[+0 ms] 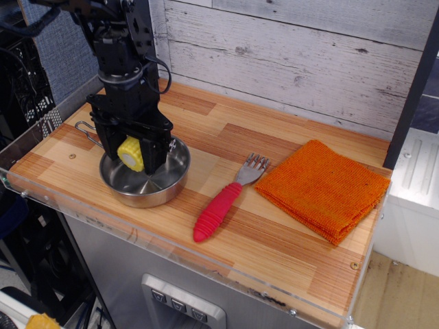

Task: Place the yellow with green object in the pan.

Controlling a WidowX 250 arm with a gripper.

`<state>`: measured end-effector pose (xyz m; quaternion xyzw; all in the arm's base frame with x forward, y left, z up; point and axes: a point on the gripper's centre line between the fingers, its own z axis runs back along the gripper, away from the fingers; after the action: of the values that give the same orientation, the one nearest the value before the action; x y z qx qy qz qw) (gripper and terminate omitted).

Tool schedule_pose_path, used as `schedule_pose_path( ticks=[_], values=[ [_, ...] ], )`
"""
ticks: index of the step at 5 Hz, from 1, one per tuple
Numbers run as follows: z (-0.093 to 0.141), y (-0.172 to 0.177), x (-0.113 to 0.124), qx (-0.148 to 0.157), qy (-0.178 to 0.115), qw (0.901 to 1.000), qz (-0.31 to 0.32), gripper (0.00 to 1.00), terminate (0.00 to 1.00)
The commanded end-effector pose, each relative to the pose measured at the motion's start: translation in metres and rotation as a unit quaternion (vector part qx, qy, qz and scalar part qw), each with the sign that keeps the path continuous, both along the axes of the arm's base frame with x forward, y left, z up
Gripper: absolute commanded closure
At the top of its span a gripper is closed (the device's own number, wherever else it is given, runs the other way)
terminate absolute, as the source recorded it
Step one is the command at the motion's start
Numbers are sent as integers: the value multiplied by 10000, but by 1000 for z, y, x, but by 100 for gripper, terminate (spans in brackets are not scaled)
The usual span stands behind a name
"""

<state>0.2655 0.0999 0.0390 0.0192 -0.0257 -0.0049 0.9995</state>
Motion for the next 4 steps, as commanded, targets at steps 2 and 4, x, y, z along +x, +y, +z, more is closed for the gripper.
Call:
schedule_pose_path(
  ticks=[2, 4],
  values=[
    [21, -8, -10, 39, -97, 9998, -140, 0, 0],
    [104, -42, 3, 113, -1078, 9930, -465, 0, 0]
  ],
)
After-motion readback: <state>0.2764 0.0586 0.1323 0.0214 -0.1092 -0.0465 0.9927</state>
